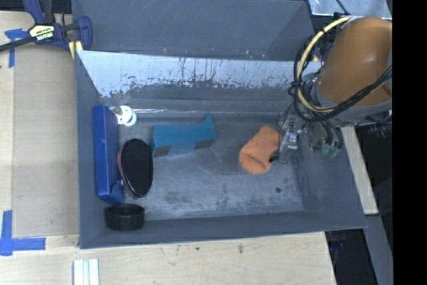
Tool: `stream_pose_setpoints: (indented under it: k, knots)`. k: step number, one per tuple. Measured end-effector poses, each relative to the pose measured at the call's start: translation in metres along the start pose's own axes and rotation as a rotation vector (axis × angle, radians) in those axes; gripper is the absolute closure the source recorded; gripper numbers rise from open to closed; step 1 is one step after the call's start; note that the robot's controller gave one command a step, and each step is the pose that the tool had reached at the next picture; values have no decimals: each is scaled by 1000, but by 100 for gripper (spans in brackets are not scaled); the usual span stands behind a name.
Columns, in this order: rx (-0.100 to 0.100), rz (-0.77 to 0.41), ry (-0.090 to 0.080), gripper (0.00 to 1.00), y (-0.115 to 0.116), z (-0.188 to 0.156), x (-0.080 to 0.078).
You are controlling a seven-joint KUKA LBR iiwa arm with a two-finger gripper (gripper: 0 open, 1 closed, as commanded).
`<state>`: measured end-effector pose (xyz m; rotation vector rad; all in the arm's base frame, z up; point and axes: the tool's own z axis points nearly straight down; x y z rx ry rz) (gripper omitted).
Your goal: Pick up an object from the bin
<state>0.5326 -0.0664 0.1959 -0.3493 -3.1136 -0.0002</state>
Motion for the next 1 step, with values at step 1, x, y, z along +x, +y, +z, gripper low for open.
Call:
stream_pose_setpoints:
  k: [1]
  knots:
    - [-1,13,-8,100,-3,-73,2]
